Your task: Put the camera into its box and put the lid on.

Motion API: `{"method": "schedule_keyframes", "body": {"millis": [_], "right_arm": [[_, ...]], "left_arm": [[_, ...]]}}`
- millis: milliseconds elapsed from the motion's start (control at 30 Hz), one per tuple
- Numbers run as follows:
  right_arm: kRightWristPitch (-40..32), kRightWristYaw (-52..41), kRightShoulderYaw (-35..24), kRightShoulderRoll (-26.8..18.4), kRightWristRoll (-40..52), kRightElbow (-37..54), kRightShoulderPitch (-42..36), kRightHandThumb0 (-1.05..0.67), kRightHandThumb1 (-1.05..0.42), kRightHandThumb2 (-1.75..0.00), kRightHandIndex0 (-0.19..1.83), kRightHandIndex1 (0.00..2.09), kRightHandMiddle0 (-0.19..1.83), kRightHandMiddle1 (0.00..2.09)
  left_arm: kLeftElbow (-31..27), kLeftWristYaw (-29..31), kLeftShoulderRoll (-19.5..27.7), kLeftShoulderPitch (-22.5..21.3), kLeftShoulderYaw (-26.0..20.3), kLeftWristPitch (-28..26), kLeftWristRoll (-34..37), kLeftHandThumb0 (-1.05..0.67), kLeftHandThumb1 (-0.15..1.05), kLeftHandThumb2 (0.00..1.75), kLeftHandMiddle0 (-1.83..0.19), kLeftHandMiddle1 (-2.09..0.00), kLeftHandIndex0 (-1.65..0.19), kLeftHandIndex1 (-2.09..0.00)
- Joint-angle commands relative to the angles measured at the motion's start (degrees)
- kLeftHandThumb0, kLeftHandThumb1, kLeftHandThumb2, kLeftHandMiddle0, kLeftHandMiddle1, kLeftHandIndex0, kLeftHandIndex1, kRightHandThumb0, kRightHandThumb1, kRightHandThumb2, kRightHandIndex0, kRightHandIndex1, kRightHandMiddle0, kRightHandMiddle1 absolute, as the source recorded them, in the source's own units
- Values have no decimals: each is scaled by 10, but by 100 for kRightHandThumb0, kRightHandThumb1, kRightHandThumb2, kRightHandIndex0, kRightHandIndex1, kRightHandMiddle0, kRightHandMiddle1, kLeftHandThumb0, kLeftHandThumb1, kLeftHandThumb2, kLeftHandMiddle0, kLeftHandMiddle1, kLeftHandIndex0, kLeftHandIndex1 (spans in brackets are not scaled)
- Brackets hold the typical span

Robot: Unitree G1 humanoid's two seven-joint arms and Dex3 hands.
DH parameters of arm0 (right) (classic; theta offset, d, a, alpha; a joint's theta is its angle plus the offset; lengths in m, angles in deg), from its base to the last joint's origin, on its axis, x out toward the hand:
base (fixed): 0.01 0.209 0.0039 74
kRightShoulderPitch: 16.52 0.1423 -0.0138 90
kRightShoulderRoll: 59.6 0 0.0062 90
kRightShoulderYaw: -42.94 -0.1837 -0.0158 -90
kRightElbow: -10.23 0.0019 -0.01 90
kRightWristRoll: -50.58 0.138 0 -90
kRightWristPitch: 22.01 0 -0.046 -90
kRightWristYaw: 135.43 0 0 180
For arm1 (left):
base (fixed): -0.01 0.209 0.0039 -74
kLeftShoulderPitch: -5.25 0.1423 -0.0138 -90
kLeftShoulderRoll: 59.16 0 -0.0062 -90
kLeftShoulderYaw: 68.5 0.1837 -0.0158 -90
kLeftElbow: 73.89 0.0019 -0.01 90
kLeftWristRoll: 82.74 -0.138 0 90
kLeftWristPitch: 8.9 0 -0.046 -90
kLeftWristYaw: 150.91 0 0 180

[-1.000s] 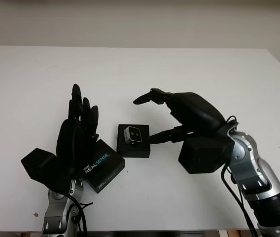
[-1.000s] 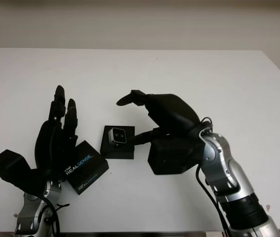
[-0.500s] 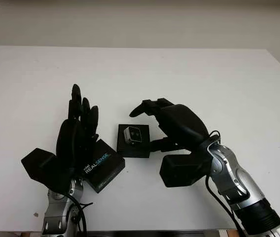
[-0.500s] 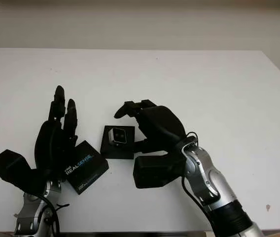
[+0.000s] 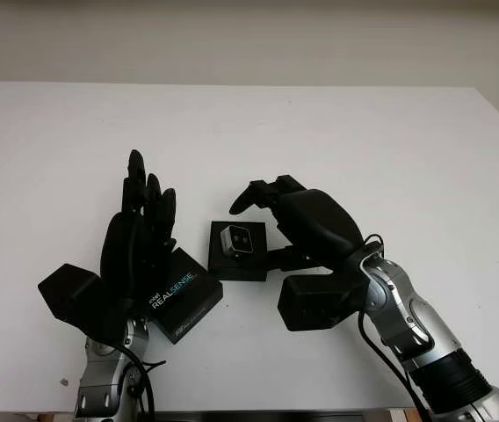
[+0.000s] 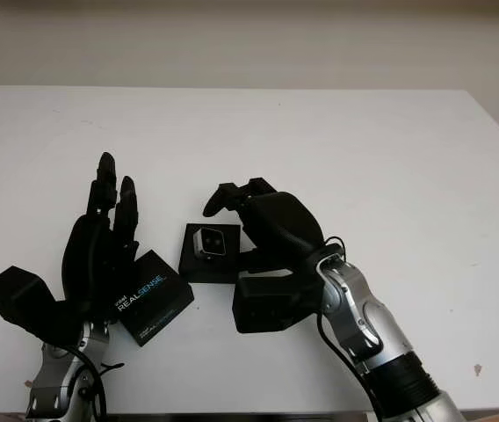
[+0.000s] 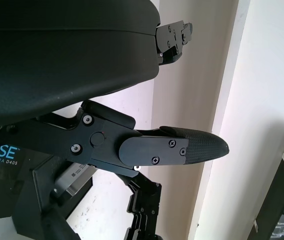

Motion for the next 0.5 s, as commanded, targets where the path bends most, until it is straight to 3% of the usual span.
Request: {"method": "schedule_keyframes", "body": {"millis": [0,467], "right_arm": [[5,-1,-2,1,7,-4,8,-71,-92,-5,0,107,16,122],[10,-6,-5,5,35,-23,13,-60,-91,-5,9,106,32,120]], "left_arm": [[2,-2,-3,-3,0,5,-2,-77,105,35,19,0,19,0],[2,1,-1,-2,0,7,-1,-77,105,35,19,0,19,0]]}}
